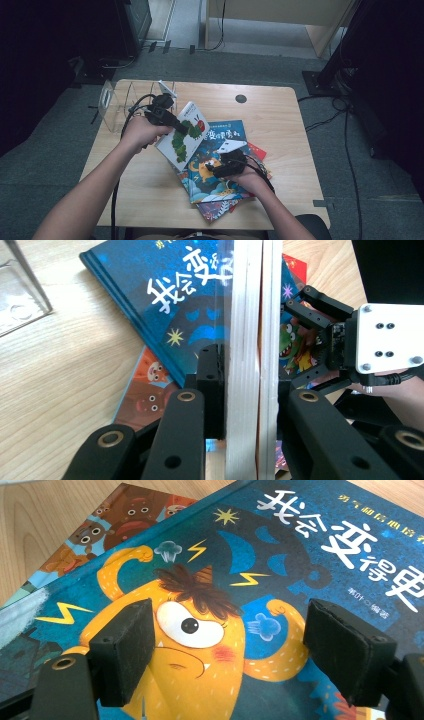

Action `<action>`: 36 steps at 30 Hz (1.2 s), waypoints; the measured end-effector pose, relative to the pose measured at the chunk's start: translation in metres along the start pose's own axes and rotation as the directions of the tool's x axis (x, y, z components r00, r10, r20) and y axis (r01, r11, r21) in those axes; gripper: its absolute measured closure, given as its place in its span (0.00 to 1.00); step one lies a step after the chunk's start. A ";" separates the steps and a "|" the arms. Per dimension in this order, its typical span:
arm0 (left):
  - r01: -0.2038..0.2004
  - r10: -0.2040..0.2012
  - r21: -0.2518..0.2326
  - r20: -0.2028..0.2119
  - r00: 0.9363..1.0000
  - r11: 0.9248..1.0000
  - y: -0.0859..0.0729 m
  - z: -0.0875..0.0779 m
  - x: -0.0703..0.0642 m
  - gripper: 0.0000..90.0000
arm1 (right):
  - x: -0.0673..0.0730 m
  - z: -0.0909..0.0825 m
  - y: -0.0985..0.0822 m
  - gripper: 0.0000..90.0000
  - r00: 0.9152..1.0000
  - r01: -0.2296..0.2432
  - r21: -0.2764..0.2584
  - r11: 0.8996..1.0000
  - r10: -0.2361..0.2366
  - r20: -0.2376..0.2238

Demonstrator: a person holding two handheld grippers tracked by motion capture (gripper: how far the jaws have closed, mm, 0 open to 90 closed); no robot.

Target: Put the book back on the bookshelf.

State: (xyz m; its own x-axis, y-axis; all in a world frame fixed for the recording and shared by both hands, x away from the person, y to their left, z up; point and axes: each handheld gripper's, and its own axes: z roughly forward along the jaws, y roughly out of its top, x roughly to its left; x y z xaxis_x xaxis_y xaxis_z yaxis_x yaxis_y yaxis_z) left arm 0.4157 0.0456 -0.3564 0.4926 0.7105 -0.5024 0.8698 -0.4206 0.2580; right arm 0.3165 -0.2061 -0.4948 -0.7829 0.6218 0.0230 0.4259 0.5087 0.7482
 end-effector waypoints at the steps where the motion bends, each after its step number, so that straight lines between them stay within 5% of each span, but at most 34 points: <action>1: -0.001 0.001 0.001 -0.002 1.000 1.000 0.000 -0.001 0.001 0.86 | 0.000 0.000 0.000 0.23 1.000 0.000 0.000 1.000 0.000 0.000; 27: 0.033 -0.033 -0.002 -0.082 0.996 0.999 -0.012 -0.021 0.024 0.86 | 0.000 0.000 0.000 0.23 1.000 0.001 0.000 1.000 -0.001 0.001; 36: 0.071 -0.071 -0.009 -0.124 0.990 0.997 -0.019 -0.028 0.039 0.86 | 0.000 0.000 0.000 0.23 1.000 -0.001 0.001 1.000 0.001 0.002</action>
State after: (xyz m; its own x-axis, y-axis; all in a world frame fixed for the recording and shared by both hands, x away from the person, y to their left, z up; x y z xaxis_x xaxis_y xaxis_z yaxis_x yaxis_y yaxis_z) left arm 0.4190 0.0968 -0.3575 0.4291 0.8030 -0.4136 0.9026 -0.3644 0.2290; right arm 0.3165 -0.2060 -0.4948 -0.7817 0.6233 0.0220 0.4269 0.5089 0.7476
